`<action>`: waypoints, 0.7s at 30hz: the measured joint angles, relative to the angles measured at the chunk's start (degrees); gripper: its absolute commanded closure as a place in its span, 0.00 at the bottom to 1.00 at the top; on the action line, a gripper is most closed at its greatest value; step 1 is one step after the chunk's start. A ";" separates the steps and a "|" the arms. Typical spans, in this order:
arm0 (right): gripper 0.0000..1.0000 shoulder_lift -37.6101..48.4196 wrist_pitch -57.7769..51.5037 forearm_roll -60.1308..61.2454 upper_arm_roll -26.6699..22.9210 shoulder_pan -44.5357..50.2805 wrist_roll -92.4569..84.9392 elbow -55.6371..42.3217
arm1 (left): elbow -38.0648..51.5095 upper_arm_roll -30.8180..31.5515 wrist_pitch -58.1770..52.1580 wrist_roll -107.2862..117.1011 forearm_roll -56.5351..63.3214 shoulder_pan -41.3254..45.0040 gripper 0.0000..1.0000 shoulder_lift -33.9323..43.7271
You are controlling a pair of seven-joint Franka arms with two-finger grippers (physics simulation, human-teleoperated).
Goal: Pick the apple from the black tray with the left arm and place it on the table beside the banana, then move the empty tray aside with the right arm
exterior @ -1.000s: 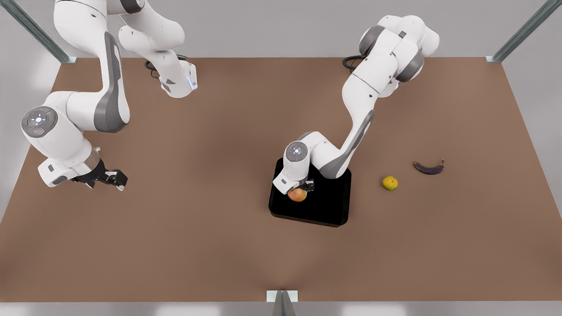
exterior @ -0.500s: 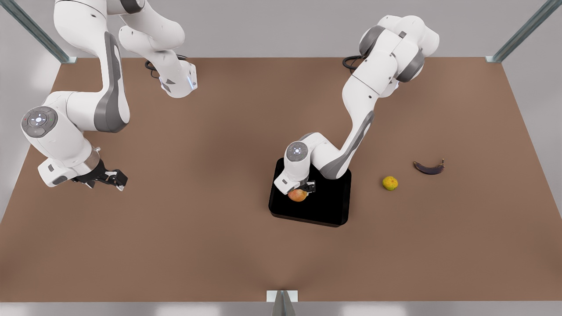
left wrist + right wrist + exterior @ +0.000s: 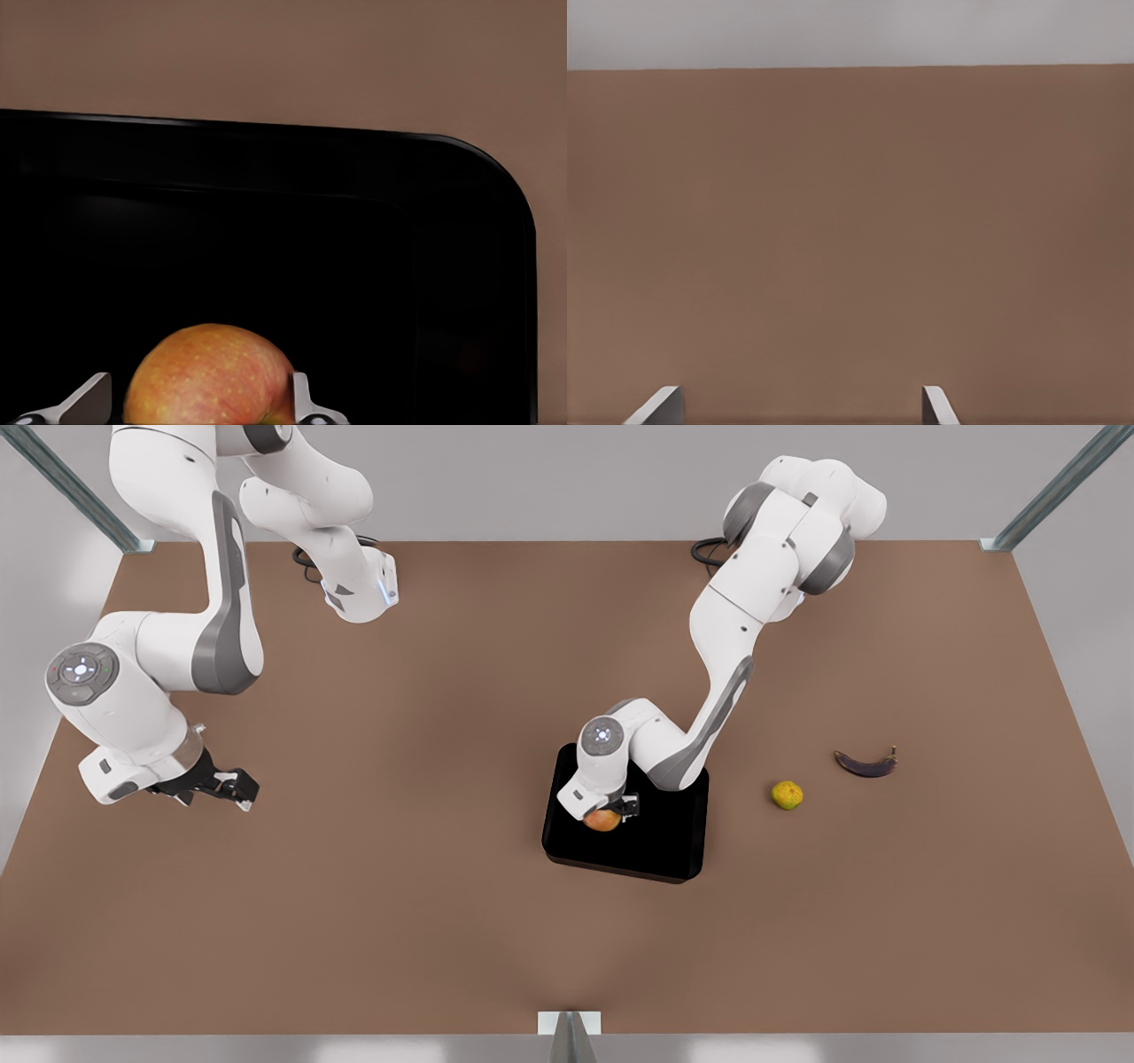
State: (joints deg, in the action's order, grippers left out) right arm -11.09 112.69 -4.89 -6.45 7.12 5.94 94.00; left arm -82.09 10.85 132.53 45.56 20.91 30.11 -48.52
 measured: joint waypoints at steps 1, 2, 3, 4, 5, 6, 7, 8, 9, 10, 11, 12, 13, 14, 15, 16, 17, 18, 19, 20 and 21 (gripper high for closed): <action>0.00 -0.02 0.00 0.01 0.01 0.06 0.00 -0.01 | -0.02 -0.07 0.20 0.00 0.02 0.00 0.00 -0.08; 0.00 -0.03 0.00 0.01 0.03 0.19 0.00 -0.01 | -0.02 -0.10 0.37 0.00 0.04 0.02 0.00 -0.11; 0.00 -0.04 0.00 0.01 0.05 0.31 0.01 -0.01 | -0.03 -0.11 0.64 0.01 0.04 0.03 0.00 -0.30; 0.00 -0.04 0.00 0.02 0.04 0.37 0.01 -0.01 | -0.03 -0.14 0.90 0.02 0.04 0.03 0.00 -0.50; 0.00 -0.04 0.00 0.02 0.05 0.38 0.01 -0.02 | -0.03 -0.30 1.13 0.04 0.05 0.08 0.00 -0.65; 0.00 -0.04 0.00 0.01 0.03 0.38 0.01 -0.02 | -0.03 -0.43 1.33 0.05 0.06 0.10 0.00 -0.80; 0.00 -0.04 0.00 0.01 0.04 0.36 0.00 -0.02 | -0.03 -0.50 1.50 0.06 0.06 0.15 0.00 -0.90; 0.00 -0.05 0.00 0.01 0.05 0.35 0.01 -0.02 | -0.03 -0.61 1.65 0.07 0.07 0.18 0.00 -0.97; 0.00 -0.06 0.00 0.01 0.05 0.34 0.01 -0.02 | -0.03 -0.68 1.77 0.08 0.07 0.19 0.00 -1.00; 0.00 -0.06 0.00 0.00 0.05 0.35 0.01 -0.02 | -0.03 -0.71 1.87 0.08 0.07 0.20 0.00 -1.02; 0.00 -0.08 0.00 0.00 0.04 0.35 0.01 -0.02 | -0.06 -0.73 1.96 0.09 0.07 0.20 0.00 -1.02; 0.00 -0.07 0.00 0.00 0.05 0.35 0.01 -0.02 | -0.14 -0.74 2.03 0.10 0.05 0.24 0.00 -1.03; 0.00 -0.08 0.00 0.00 0.05 0.35 0.01 -0.02 | -0.24 -0.74 2.09 0.12 0.02 0.30 0.00 -1.03; 0.00 -0.09 0.00 0.00 0.05 0.35 0.01 -0.02 | -0.34 -0.74 2.11 0.16 -0.02 0.39 0.00 -1.03; 0.00 -0.09 0.00 0.00 0.05 0.35 0.01 -0.02 | -0.44 -0.75 2.14 0.21 -0.06 0.46 0.00 -1.03; 0.00 -0.11 0.00 0.00 0.05 0.35 0.01 -0.02 | -0.51 -0.74 2.16 0.27 -0.09 0.48 0.00 -1.03; 0.00 -0.11 0.00 0.00 0.05 0.35 0.01 -0.02 | -0.66 -0.75 2.19 0.32 -0.09 0.48 0.00 -1.03; 0.00 -0.12 0.00 0.00 0.05 0.38 0.01 -0.02 | -0.74 -0.75 2.20 0.37 -0.09 0.48 0.00 -1.03; 0.00 -0.12 0.00 0.00 0.06 0.40 0.01 -0.02 | -0.82 -0.75 2.23 0.41 -0.09 0.48 0.00 -1.03; 0.00 -0.12 0.00 0.00 0.06 0.39 0.01 -0.02 | -0.88 -0.75 2.24 0.46 -0.09 0.51 0.00 -1.03; 0.00 -0.12 0.00 0.00 0.05 0.38 0.01 -0.02 | -1.04 -0.75 2.26 0.50 -0.09 0.51 0.00 -1.03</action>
State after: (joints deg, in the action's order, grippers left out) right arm -11.21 112.69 -4.89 -6.40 7.50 5.94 93.99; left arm -83.13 10.10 134.78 46.06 20.82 30.62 -49.55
